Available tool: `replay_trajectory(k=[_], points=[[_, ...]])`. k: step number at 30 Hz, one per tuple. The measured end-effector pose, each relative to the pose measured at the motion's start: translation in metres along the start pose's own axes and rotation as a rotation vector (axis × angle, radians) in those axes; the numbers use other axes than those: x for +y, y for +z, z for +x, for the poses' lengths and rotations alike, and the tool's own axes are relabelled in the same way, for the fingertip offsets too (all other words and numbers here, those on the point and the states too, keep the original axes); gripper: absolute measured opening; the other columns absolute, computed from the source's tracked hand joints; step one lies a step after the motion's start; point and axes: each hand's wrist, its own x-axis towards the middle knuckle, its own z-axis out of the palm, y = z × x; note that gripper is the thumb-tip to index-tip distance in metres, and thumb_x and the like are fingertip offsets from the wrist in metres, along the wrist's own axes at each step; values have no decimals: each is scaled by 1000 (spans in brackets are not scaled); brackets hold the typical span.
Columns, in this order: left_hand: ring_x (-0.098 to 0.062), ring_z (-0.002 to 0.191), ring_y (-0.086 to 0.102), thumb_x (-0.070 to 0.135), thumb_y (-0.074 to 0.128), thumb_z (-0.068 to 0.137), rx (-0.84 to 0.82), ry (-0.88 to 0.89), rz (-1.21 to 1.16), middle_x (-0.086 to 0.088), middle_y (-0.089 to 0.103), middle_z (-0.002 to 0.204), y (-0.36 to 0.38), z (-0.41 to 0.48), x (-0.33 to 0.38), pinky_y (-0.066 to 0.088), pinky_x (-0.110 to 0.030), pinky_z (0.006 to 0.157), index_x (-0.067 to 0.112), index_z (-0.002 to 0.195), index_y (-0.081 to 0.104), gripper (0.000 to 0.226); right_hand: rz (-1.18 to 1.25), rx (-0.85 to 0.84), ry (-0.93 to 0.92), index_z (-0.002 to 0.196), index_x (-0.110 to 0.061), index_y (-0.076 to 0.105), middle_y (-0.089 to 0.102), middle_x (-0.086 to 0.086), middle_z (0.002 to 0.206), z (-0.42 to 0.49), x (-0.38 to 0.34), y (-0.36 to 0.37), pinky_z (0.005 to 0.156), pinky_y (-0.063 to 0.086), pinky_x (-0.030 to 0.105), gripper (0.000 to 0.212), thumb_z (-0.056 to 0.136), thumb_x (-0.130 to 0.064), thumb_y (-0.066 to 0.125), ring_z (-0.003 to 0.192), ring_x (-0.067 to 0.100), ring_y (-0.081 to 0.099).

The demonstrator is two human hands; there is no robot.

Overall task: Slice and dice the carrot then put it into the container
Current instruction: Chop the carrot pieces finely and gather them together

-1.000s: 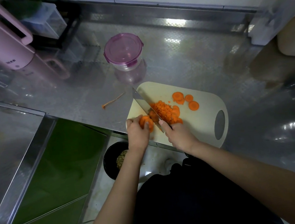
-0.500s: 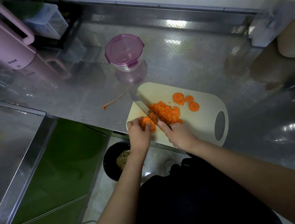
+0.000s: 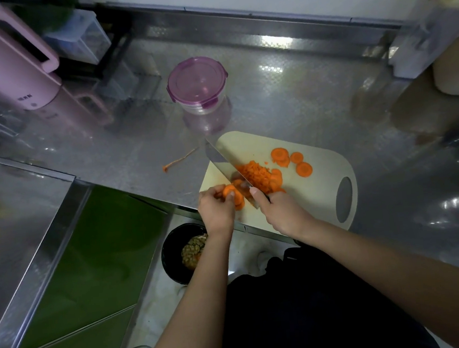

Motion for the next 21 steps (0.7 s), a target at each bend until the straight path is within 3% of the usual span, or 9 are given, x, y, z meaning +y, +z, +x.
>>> replay_trajectory(k=[3, 8, 10, 12, 13, 14, 16, 18, 21], points=[[-20, 92, 63, 18, 70, 80, 6, 11, 0, -10, 66, 105, 1, 1, -1, 51, -36, 89, 10, 101, 70, 22, -31, -1, -1, 51, -22, 40, 44, 0, 51, 0, -1, 1, 51, 31, 22, 55, 100, -45, 33, 51, 13, 43], [-20, 94, 63, 20, 71, 80, -2, -1, 12, -10, 65, 107, 2, 2, -3, 51, -36, 89, 10, 104, 69, 26, -121, 2, 34, 77, 1, 61, 62, 17, 74, 2, -3, 10, 72, 45, 32, 64, 100, -47, 26, 80, 31, 61], [-21, 93, 63, 18, 72, 80, -9, 5, 28, -10, 65, 105, 2, 3, -3, 51, -33, 88, 10, 102, 69, 24, -152, -3, 58, 83, -6, 61, 58, 14, 73, 1, -9, 12, 69, 43, 31, 53, 102, -41, 26, 82, 32, 61], [-22, 93, 62, 16, 72, 79, -21, 6, 42, -11, 65, 104, 1, 5, -3, 49, -30, 85, 10, 97, 69, 19, -112, 8, 117, 122, -13, 54, 54, 10, 80, 0, -15, 15, 62, 35, 30, 36, 104, -27, 26, 77, 26, 54], [-23, 94, 62, 15, 71, 79, -27, 6, 46, -11, 65, 103, 1, 5, -2, 48, -29, 85, 10, 95, 69, 17, -135, -4, 125, 133, -11, 46, 54, 10, 82, -1, -14, 16, 61, 34, 29, 37, 104, -24, 26, 77, 25, 52], [-23, 95, 62, 15, 71, 79, -33, 3, 48, -11, 65, 103, 1, 6, -2, 48, -30, 85, 11, 94, 69, 16, -143, -19, 123, 127, -11, 50, 55, 11, 83, 0, -12, 19, 62, 36, 30, 36, 104, -26, 27, 78, 27, 55], [-24, 96, 61, 13, 70, 79, -42, -3, 53, -11, 64, 103, 0, 7, -2, 49, -32, 87, 11, 94, 69, 15, -164, -34, 83, 87, -6, 60, 56, 13, 73, 0, -11, 23, 68, 42, 31, 49, 101, -42, 29, 82, 32, 61], [-25, 97, 61, 12, 69, 80, -43, -16, 54, -12, 63, 105, -1, 7, -2, 49, -35, 90, 10, 96, 68, 16, -176, -1, 115, 62, -9, 47, 46, 7, 59, 3, -12, 28, 68, 44, 32, 59, 99, -50, 27, 77, 33, 61], [-24, 95, 61, 10, 67, 79, -49, -5, 56, -12, 64, 103, -1, 7, -1, 50, -36, 88, 11, 93, 68, 14, -88, -40, 102, 61, -24, 35, 40, -3, 61, 2, -15, 25, 70, 40, 30, 46, 100, -47, 31, 89, 33, 62]])
